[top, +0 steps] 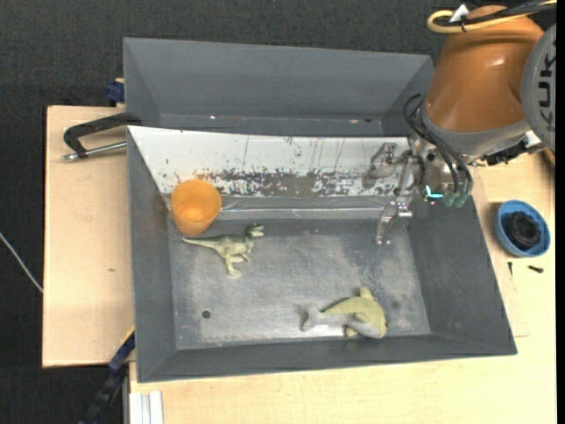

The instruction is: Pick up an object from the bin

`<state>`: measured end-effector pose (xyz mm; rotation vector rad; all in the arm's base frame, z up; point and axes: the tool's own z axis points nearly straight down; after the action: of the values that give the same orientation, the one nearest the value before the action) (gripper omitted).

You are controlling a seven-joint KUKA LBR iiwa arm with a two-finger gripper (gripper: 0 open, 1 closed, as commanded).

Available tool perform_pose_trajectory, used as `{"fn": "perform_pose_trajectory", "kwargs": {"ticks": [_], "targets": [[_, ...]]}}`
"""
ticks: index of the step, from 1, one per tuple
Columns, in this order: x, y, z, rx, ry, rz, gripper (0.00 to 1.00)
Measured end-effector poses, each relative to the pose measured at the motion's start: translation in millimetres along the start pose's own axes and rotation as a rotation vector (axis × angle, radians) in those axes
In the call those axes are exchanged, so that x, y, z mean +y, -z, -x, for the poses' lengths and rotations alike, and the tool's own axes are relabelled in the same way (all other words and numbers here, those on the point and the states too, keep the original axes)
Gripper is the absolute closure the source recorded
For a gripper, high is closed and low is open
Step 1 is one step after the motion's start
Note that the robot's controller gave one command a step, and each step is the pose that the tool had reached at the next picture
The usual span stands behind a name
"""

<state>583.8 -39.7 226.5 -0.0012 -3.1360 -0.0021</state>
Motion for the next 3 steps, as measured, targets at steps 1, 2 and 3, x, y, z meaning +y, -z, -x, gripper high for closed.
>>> {"fn": "perform_pose_trajectory", "kwargs": {"ticks": [1,2,3], "targets": [[51,-98,-59.3,0.004,0.055,0.002,0.00],[-3,-144,-91.6,-0.001,0.240,-0.002,0.00],[-2,-143,-90.2,-0.005,0.242,-0.001,1.00]]}}
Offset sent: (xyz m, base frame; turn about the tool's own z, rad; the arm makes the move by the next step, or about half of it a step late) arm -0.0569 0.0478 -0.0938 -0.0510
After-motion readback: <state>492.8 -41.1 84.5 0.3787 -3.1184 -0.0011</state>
